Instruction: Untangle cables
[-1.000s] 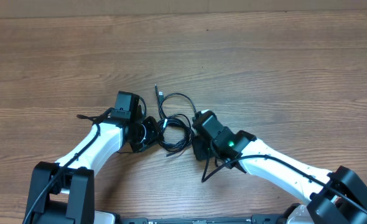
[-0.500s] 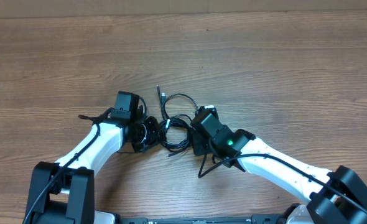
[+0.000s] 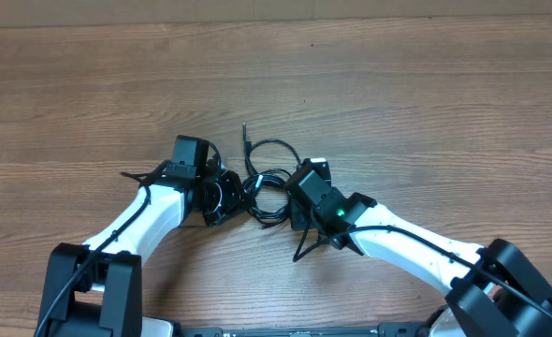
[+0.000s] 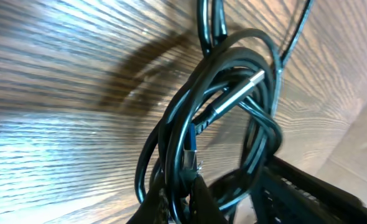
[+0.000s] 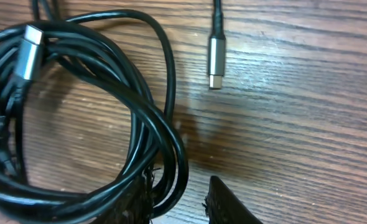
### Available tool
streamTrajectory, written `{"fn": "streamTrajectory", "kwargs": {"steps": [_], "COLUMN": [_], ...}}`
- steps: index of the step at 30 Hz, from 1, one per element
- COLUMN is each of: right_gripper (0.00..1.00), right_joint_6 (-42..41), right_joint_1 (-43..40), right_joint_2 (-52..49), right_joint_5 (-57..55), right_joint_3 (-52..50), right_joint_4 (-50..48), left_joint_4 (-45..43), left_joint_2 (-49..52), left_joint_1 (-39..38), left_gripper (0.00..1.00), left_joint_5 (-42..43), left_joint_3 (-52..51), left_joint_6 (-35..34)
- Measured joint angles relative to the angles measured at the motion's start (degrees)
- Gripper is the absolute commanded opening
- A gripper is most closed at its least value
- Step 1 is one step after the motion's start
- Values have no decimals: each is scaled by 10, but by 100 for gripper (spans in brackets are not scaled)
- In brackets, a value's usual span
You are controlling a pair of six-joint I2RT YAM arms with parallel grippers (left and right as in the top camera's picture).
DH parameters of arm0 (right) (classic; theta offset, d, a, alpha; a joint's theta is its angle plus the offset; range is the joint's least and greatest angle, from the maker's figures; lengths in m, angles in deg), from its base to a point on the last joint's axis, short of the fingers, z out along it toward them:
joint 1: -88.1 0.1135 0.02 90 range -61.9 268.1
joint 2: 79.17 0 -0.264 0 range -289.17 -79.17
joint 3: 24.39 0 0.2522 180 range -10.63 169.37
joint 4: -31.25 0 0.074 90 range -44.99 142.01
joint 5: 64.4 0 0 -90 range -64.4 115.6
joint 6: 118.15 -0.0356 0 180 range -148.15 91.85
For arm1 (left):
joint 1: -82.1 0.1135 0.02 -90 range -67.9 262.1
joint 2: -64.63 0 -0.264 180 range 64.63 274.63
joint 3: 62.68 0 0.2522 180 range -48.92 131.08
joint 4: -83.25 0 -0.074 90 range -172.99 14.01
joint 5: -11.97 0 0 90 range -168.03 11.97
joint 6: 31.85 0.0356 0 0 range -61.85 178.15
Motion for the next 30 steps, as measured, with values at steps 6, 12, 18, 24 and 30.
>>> {"fn": "streamTrajectory", "kwargs": {"steps": [6, 12, 18, 24, 30], "right_gripper": [32, 27, 36, 46, 55], "right_joint_6": [-5, -52, -136, -165, -173], "right_joint_1": [-5, -15, -39, -55, -55], "right_joint_2": [-2, -10, -36, -45, -43], "right_joint_5": [-3, 50, 81, 91, 97], "right_joint_3": [0, 0, 2, 2, 8], "right_joint_4": [-4, -33, -22, -16, 3], "left_joint_4": [-52, -100, -101, -90, -17], "left_joint_2": [2, 3, 3, 3, 3], "left_joint_1": [1, 5, 3, 4, 2], "left_gripper": [4, 4, 4, 7, 44], "left_joint_5": [43, 99, 139, 126, 37], "left_joint_3": [-1, -1, -1, -1, -1], "left_joint_6": [-20, -23, -24, -24, -27]}}
